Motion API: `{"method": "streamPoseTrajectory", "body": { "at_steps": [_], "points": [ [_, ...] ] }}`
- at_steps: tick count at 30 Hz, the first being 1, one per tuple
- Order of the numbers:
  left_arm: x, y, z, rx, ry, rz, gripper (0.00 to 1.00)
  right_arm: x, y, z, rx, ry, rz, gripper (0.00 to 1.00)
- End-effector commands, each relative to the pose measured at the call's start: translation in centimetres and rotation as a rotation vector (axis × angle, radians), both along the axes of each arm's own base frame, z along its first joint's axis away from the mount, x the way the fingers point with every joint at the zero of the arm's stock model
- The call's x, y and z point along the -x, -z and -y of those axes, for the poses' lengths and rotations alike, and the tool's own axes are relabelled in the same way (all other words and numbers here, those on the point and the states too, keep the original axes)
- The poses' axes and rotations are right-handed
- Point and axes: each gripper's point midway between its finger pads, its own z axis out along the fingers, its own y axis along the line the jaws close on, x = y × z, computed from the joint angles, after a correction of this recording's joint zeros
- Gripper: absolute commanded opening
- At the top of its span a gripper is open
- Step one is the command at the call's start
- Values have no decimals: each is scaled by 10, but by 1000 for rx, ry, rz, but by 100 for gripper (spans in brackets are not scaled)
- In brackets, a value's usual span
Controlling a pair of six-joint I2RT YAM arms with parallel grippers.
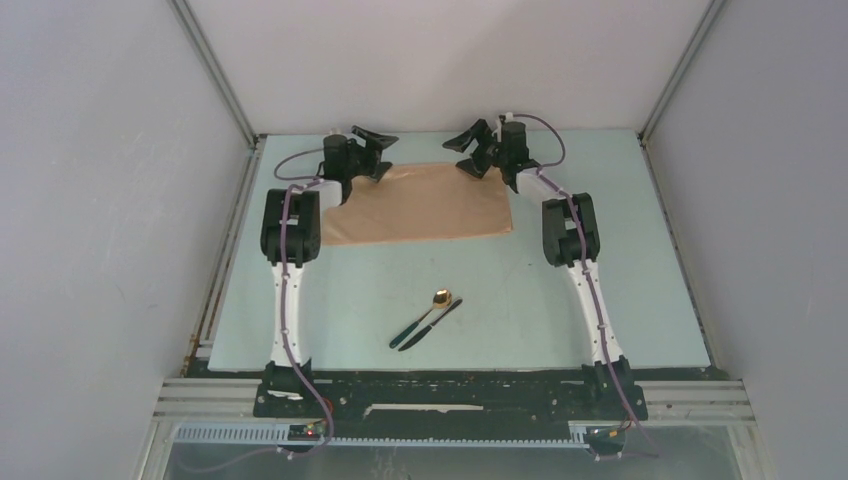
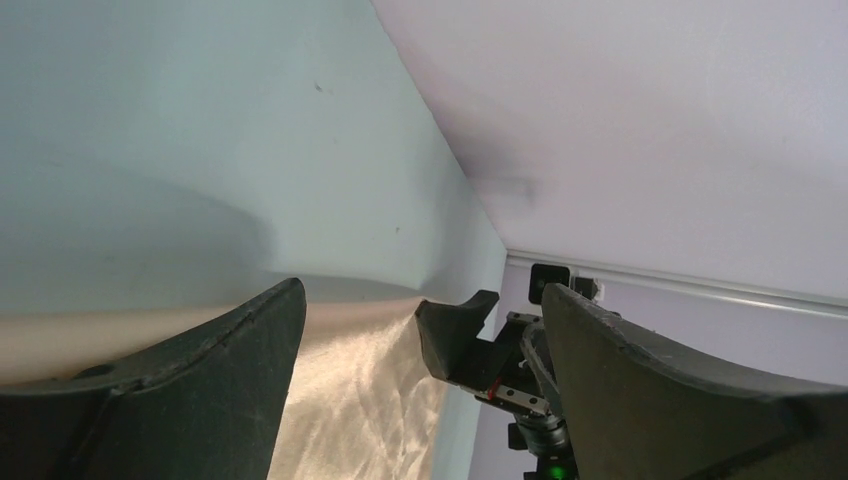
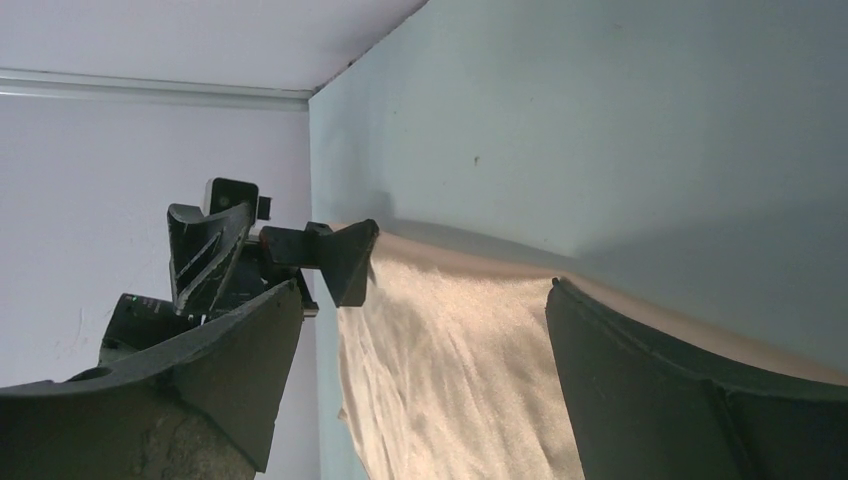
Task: Fold the napkin into a case and place the utensils inside
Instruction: Smooth out the rectangle-folded napkin at the center of the board.
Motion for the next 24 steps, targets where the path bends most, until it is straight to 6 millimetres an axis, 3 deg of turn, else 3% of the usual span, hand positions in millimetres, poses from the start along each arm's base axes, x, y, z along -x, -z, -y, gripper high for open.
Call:
{"method": "streamPoseTrajectory", "body": {
  "at_steps": [1, 3, 6, 7, 10, 12, 18, 20, 24],
  "points": [
    [-9, -16, -36, -32, -44, 32, 94, -8, -21, 20, 34, 11, 38, 100],
    [-8, -31, -44, -67, -32, 46, 94, -4, -36, 26, 70, -19, 63, 100],
    [0, -70, -41, -98, 26, 82, 94, 15, -66, 38, 175, -79, 81, 100],
    [4, -84, -38, -104, 46, 95, 94, 24, -88, 45, 226, -80, 108, 100],
    [26, -124, -38, -132, 65, 109, 95, 54, -104, 75, 398, -55, 90, 100],
    [47, -138, -40, -146, 63, 84, 95, 82, -103, 96, 498, -50, 35, 100],
    [132, -139, -32, -153, 133, -29, 100, 166, -73, 152, 745, -55, -179, 97],
    [166, -147, -27, -195, 172, -24, 100, 188, -64, 161, 775, -43, -215, 92],
    [239, -129, -25, -360, 279, -82, 100, 215, -47, 169, 740, -11, -293, 85]
  ]
}}
